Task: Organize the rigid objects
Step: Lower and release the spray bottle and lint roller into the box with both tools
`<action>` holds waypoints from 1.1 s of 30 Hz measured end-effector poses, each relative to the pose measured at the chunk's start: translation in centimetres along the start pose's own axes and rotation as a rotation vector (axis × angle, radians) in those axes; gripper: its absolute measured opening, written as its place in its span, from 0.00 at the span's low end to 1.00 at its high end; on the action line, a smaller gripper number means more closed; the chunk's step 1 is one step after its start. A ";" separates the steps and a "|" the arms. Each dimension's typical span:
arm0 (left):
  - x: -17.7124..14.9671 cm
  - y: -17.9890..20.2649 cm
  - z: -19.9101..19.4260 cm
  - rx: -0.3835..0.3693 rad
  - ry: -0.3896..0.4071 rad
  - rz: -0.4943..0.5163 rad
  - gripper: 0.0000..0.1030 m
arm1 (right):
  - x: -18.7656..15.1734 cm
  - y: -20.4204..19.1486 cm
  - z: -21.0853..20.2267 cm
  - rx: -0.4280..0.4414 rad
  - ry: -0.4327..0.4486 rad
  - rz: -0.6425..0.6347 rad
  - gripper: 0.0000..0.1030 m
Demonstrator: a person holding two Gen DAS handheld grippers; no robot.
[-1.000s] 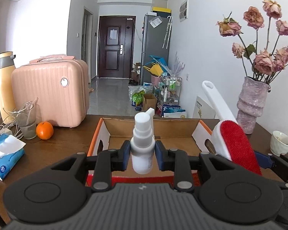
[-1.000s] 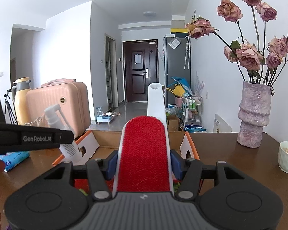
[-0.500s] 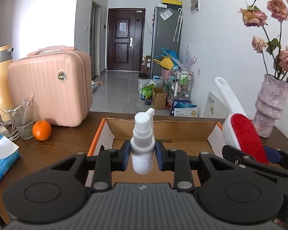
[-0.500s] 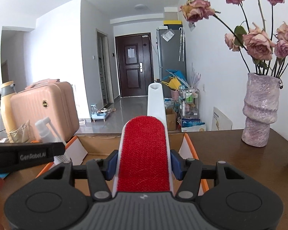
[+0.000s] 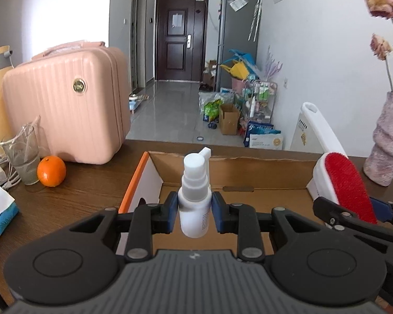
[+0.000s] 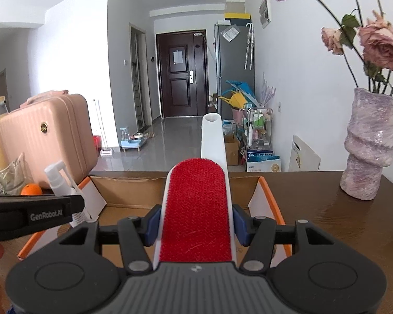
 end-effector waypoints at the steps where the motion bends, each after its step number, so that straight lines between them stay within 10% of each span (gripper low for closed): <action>1: -0.1 -0.2 0.3 0.004 -0.006 -0.001 0.28 | 0.0 0.0 0.3 -0.002 -0.003 -0.002 0.53; 18: -1.6 -0.4 3.0 0.018 -0.064 0.017 0.28 | -2.1 0.2 3.5 -0.010 -0.070 -0.006 0.54; 20: -1.6 -0.7 3.0 0.020 -0.068 -0.001 0.36 | -2.2 0.3 3.8 -0.021 -0.088 -0.007 0.54; 23: -1.3 -1.5 2.7 0.071 -0.049 -0.024 0.84 | -2.2 0.7 3.9 -0.054 -0.094 0.001 0.91; 33: -1.0 -2.4 2.3 0.112 -0.029 -0.049 0.98 | -2.5 1.5 3.9 -0.070 -0.097 0.037 1.00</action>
Point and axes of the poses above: each gripper's, at about its wrist camera, not at the fingertips, and z roughly the way its jaws point, y to its right, x to its top, the point moved 9 cm from there along z, roughly the way its jaws point, and after that the axes turned 2 degrees about z, right-handed, at the moved point
